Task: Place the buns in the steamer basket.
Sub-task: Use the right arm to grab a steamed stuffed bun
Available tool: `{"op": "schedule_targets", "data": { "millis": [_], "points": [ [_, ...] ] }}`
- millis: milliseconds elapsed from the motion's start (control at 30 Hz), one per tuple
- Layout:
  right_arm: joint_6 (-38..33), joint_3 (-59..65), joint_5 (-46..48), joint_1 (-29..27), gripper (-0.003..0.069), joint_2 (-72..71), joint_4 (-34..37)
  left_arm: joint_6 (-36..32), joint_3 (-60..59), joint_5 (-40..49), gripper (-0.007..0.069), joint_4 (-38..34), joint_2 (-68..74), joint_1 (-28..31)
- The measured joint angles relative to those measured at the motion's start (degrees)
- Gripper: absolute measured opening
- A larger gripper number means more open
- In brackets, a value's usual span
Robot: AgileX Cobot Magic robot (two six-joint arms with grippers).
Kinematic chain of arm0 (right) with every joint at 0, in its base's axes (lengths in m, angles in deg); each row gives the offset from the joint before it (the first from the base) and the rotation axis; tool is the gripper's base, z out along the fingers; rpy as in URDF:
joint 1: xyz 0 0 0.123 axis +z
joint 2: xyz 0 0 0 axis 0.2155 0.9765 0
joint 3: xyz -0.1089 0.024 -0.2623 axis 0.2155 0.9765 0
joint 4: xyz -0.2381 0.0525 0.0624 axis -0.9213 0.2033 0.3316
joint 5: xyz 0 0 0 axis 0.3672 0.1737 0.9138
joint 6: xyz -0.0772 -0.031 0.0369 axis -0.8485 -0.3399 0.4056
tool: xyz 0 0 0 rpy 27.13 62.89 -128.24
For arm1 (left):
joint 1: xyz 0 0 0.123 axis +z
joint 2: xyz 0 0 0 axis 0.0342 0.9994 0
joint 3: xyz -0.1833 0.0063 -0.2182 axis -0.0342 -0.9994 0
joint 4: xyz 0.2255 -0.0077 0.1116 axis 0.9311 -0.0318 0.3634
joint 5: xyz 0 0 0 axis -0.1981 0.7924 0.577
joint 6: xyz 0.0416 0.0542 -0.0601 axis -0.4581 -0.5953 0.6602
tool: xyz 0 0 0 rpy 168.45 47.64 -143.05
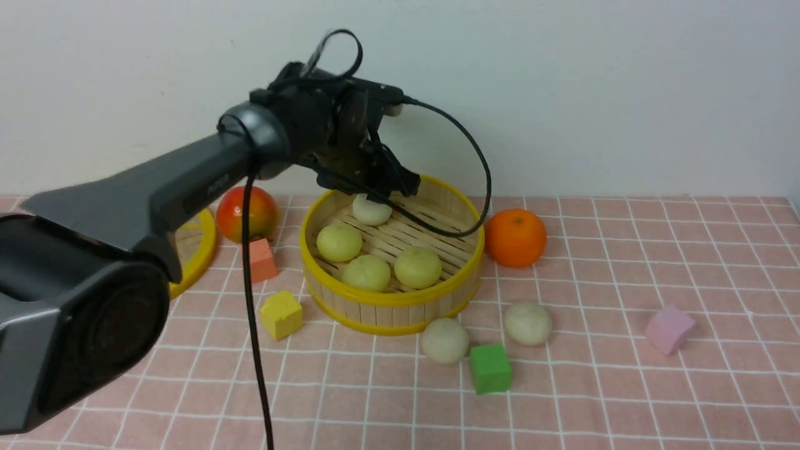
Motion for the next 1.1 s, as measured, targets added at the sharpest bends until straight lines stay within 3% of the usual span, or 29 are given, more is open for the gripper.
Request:
{"op": "schedule_targets", "data": {
  "millis": [100, 233, 267, 333, 400, 533, 633, 800, 967, 1100],
  "points": [
    [0.0, 0.0, 0.0, 0.0, 0.0239, 0.0, 0.0, 0.5, 0.0, 4.4, 0.0394, -0.1, -4.6, -0.3],
    [0.0, 0.0, 0.0, 0.0, 0.0239, 0.0, 0.0, 3.5, -1.5, 12.5, 0.0227, -0.2, -14.9, -0.5],
    [0.0, 0.0, 0.0, 0.0, 0.0239, 0.0, 0.0, 3.5, -1.7, 12.6, 0.0204, -0.2, -16.1, -0.5],
    [0.0, 0.0, 0.0, 0.0, 0.0239, 0.0, 0.0, 3.5, -7.2, 13.3, 0.0052, -0.2, -24.0, -0.5],
    [0.0, 0.0, 0.0, 0.0, 0.0239, 0.0, 0.0, 3.4, -13.0, 12.0, -0.0013, -0.6, -30.1, -0.5],
    [0.0, 0.0, 0.0, 0.0, 0.0239, 0.0, 0.0, 3.8, -26.1, 6.3, -0.0013, -1.6, -41.4, -0.5],
    [0.0, 0.0, 0.0, 0.0, 0.0239, 0.0, 0.0, 6.8, -43.9, -3.3, -0.0013, -2.1, -54.4, -0.5],
    [0.0, 0.0, 0.0, 0.0, 0.0239, 0.0, 0.0, 8.8, -63.2, -15.3, -0.0013, -2.2, -67.3, -0.5],
    [0.0, 0.0, 0.0, 0.0, 0.0239, 0.0, 0.0, 9.0, -86.7, -34.6, -0.0013, -2.7, -83.7, -0.5],
    [0.0, 0.0, 0.0, 0.0, 0.0241, 0.0, 0.0, 9.0, -97.6, -48.1, -0.0013, -3.8, -94.4, -0.5]
  ]
}}
